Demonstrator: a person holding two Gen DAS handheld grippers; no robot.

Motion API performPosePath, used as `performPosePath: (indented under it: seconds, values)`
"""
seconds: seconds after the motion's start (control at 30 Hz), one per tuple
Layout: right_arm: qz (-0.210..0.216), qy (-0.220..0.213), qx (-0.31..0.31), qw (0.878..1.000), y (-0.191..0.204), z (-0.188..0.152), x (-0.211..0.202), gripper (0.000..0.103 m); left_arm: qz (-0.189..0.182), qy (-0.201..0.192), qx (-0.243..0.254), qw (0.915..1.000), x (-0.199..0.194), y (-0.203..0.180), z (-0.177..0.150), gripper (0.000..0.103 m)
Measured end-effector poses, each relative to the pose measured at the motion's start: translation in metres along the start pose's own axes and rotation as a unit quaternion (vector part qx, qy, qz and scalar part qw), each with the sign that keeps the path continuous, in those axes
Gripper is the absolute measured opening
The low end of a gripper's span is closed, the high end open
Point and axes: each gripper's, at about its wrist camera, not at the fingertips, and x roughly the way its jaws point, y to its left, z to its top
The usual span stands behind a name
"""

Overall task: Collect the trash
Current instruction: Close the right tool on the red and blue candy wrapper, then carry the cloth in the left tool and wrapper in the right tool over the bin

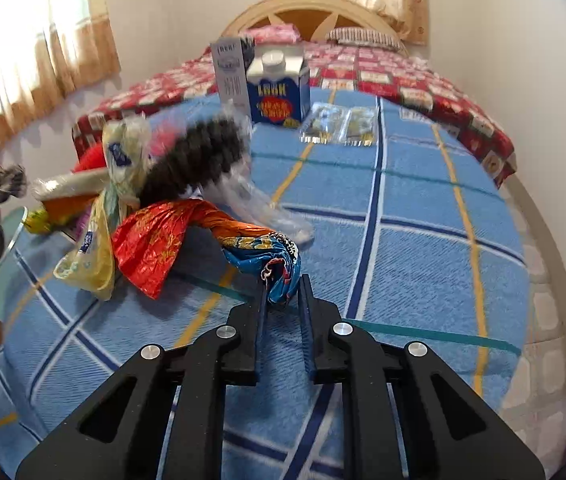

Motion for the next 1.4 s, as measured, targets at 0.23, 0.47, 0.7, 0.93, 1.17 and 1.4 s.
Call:
performPosePath:
  seconds: [0.23, 0.47, 0.7, 0.93, 1.17, 1.4]
  values:
    - [0.008, -0.034, 0.033, 0.999, -0.014, 0.012, -0.039, 0.015, 0.0, -0.017, -0.008, 0.9998, -0.019, 0.007, 0.006, 0.002]
    - [0.02, -0.07, 0.017, 0.997, 0.004, 0.03, -0.064, 0.015, 0.018, -0.031, -0.014, 0.9993, -0.036, 0.025, 0.01, 0.003]
    - [0.037, -0.075, -0.014, 0.996, 0.039, 0.043, -0.058, 0.015, 0.054, -0.013, -0.04, 0.9976, -0.037, 0.067, 0.002, 0.003]
    - [0.056, -0.071, -0.052, 0.995, 0.083, 0.052, -0.042, 0.015, 0.103, 0.008, -0.058, 0.9929, -0.034, 0.108, -0.014, 0.003]
    - [0.074, -0.063, -0.088, 0.991, 0.127, 0.06, -0.023, 0.015, 0.153, 0.022, -0.059, 0.9862, -0.036, 0.136, -0.031, 0.003]
    - [0.093, -0.061, -0.118, 0.987, 0.169, 0.067, -0.009, 0.015, 0.183, 0.029, -0.067, 0.9805, -0.039, 0.162, -0.046, 0.003]
